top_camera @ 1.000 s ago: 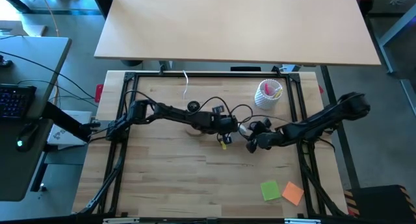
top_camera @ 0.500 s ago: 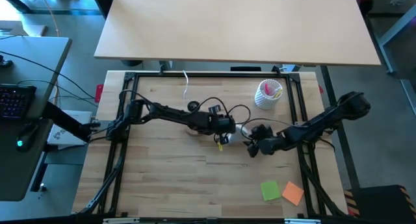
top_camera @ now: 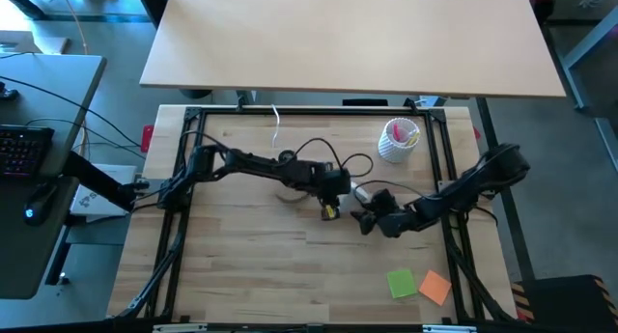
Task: Screw lightbulb
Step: Insert the lightbulb into the lamp
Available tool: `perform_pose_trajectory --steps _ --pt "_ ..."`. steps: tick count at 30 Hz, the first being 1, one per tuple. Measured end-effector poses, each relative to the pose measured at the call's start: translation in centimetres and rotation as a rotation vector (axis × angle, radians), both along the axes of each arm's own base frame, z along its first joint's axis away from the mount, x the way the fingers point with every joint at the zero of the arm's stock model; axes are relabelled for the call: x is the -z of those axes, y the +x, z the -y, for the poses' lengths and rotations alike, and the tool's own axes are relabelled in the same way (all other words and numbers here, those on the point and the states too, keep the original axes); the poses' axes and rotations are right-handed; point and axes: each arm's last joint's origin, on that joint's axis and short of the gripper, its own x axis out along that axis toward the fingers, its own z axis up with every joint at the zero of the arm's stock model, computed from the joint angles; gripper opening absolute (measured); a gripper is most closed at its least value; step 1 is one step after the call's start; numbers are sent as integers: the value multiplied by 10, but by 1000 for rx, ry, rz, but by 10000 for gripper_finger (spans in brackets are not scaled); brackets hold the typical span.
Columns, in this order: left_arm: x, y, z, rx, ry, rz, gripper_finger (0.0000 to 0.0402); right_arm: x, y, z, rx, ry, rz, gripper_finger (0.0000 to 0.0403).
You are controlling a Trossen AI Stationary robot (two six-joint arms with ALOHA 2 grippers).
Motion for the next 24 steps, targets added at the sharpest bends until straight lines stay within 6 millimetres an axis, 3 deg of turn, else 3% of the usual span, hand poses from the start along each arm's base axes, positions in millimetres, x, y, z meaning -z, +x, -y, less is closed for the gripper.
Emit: perform_pose_trajectory --steps 7,17,20,24 --pt "1 2 0 63 -135 18 224 5 15 9 -15 1 65 303" --pt "21 14 21 154 -79 71 230 3 26 26 -64 15 110 300" --pt "23 13 24 163 -42 59 230 3 27 27 -71 10 106 276" --pt "23 13 27 167 -17 58 230 4 26 27 -66 -13 94 202"
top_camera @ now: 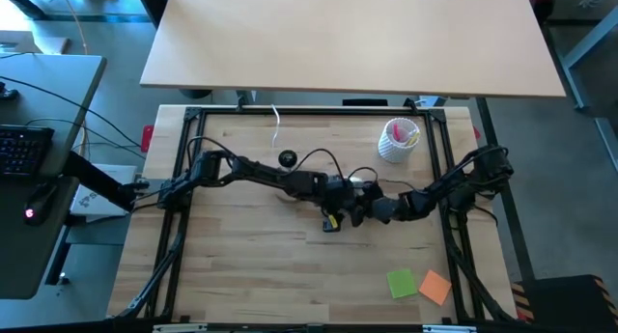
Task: Screw lightbulb
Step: Insert the lightbulb into the lamp
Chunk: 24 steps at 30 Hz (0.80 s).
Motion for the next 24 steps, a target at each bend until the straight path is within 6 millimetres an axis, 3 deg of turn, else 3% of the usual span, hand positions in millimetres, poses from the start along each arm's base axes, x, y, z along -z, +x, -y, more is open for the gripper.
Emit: perform_pose_trajectory --steps 3,8,15,19,24 --pt "-3 -2 2 -15 34 -10 230 1 -1 1 30 -27 -7 144" --pt "3 -12 19 -31 149 -121 230 1 -4 -6 33 -99 -15 136" --pt "-4 -42 68 -77 376 -139 230 -12 -4 -28 4 -240 54 134" --pt "-35 -66 89 -169 470 -30 230 -31 12 -41 -76 -348 83 133" --pt "-76 -113 109 -264 532 134 230 -67 49 -45 -185 -498 132 133"
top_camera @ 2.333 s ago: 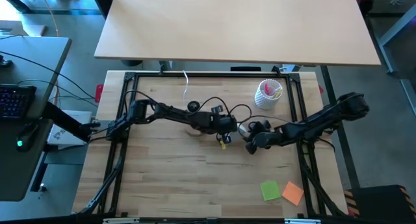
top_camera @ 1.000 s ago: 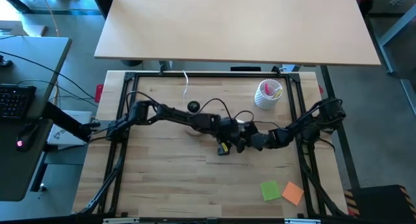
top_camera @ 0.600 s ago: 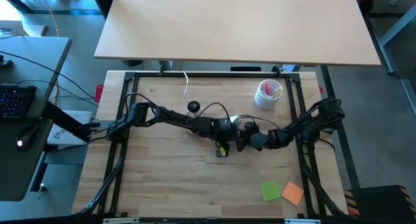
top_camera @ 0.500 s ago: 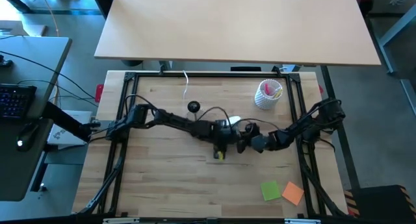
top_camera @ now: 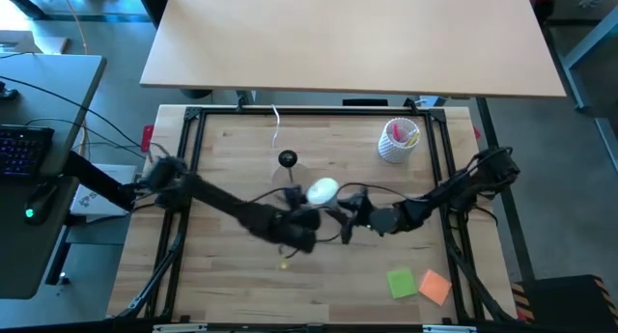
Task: Screw lightbulb
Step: Insert the lightbulb into the lamp
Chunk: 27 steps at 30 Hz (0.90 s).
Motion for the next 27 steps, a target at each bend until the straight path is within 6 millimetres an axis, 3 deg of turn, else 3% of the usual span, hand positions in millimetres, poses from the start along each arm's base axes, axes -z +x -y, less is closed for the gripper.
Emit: perform_pose_trajectory --steps 4,7,13,17,21,27 --pt "-44 -46 17 38 21 147 230 -30 34 22 -103 -70 27 133" --pt "-67 -78 18 20 73 250 230 -54 56 45 -167 -115 61 133" --pt "-105 -125 -3 -29 122 396 230 -93 80 98 -225 -190 135 133" --pt "-107 -145 -25 -56 129 407 230 -114 88 127 -271 -224 201 133" --pt "-92 -161 -48 -112 125 436 229 -125 97 146 -312 -232 263 133" --pt "-63 -168 -61 -14 42 566 229 -107 122 151 -406 -272 390 133"
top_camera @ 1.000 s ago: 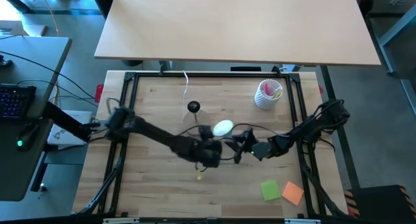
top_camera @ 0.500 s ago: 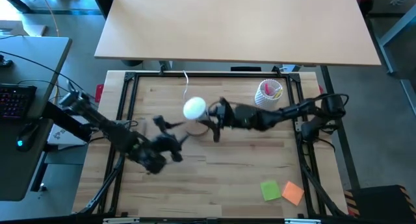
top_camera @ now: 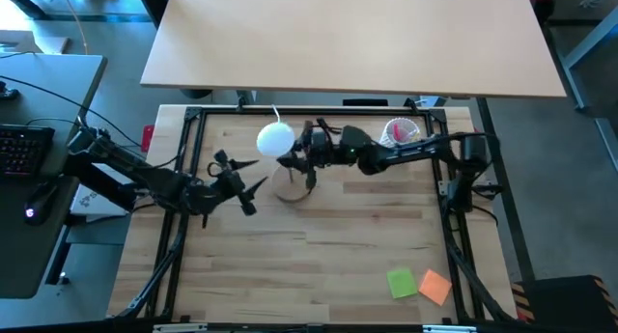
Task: Screw lightbulb
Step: Insert the lightbulb into the lamp
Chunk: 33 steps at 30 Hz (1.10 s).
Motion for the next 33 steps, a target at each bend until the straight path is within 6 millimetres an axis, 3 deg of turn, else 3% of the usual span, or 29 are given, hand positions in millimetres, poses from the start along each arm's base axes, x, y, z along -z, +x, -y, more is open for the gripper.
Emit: perform_pose_trajectory --steps 5,13,21,33 --pt "18 -4 -4 57 1 118 229 21 8 13 15 29 -13 133" --pt "38 -6 -13 25 -6 110 229 26 4 25 47 67 -21 133" --pt "34 -4 -16 21 -7 138 229 31 6 13 11 51 -46 133" --pt "28 -5 -10 60 -23 190 229 33 6 13 14 29 -80 132"
